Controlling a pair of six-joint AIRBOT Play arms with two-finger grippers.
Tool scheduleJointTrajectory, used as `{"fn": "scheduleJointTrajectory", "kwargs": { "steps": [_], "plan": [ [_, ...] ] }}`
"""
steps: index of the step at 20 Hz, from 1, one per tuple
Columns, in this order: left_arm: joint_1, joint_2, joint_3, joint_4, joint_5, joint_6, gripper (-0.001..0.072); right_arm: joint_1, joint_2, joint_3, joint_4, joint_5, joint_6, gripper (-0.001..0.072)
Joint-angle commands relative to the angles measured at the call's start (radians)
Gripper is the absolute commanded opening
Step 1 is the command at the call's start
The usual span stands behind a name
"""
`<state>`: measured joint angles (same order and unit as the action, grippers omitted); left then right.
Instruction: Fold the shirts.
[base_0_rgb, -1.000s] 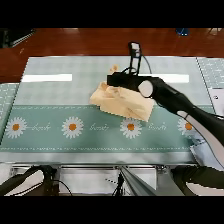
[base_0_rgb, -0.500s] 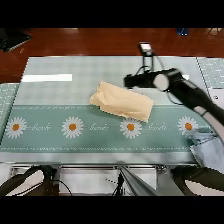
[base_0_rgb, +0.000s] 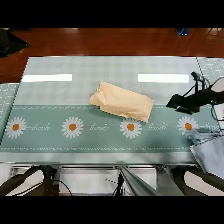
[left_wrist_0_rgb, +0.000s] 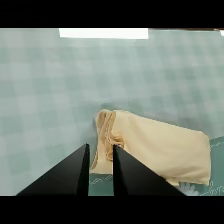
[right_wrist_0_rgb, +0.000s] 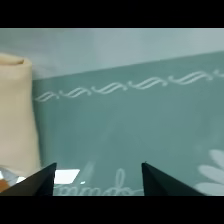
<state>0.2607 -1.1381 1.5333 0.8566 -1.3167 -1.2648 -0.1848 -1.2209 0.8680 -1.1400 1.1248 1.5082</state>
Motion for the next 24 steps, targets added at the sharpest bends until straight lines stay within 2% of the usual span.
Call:
{"fn": "scheduleJointTrajectory", "kwargs": {
  "steps": [1,5,8,9,10,11,12,14,16,20,22,24],
  "plan": [
    [0.001,0.001,0.000,0.032,-0.006,0.000,0.0218,-0.006,0.005,-0.195,0.359,-0.190,-0.093,0.0597],
    [0.001,0.001,0.000,0.032,-0.006,-0.001,0.0217,0.156,-0.052,-0.250,0.465,-0.413,-0.093,0.0597],
    [0.001,0.001,0.000,0.031,-0.006,-0.001,0.0218,0.273,-0.109,-0.250,0.645,-0.578,-0.143,0.0591],
    [0.001,0.001,0.000,0.031,-0.006,-0.001,0.0217,0.306,-0.122,-0.250,0.702,-0.629,-0.159,0.0549],
    [0.001,0.001,0.000,0.031,-0.006,0.000,0.0218,0.328,-0.125,-0.250,0.731,-0.666,-0.166,0.0417],
    [0.001,0.001,0.000,0.031,-0.005,0.000,0.0217,0.336,-0.122,-0.242,0.739,-0.680,-0.183,0.0176],
    [0.001,0.001,0.000,0.034,-0.005,0.000,0.0217,0.330,-0.111,-0.227,0.735,-0.667,-0.214,0.0038],
    [0.001,-0.002,0.000,0.042,-0.005,0.000,0.0217,0.291,-0.051,-0.176,0.704,-0.598,-0.297,0.0036],
    [0.001,-0.013,0.000,0.042,-0.004,-0.001,0.0218,0.212,0.051,-0.102,0.602,-0.476,-0.280,0.0036],
    [0.000,-0.068,0.000,0.042,-0.003,-0.004,0.0217,-0.021,0.268,0.101,0.262,-0.116,-0.036,0.0036],
    [0.000,-0.099,0.000,0.042,-0.003,-0.004,0.0217,-0.151,0.352,0.214,0.084,0.082,0.023,0.0036],
    [0.001,-0.131,0.000,0.042,-0.003,-0.004,0.0217,-0.299,0.414,0.307,-0.013,0.244,0.026,0.0036]
  ]
}}
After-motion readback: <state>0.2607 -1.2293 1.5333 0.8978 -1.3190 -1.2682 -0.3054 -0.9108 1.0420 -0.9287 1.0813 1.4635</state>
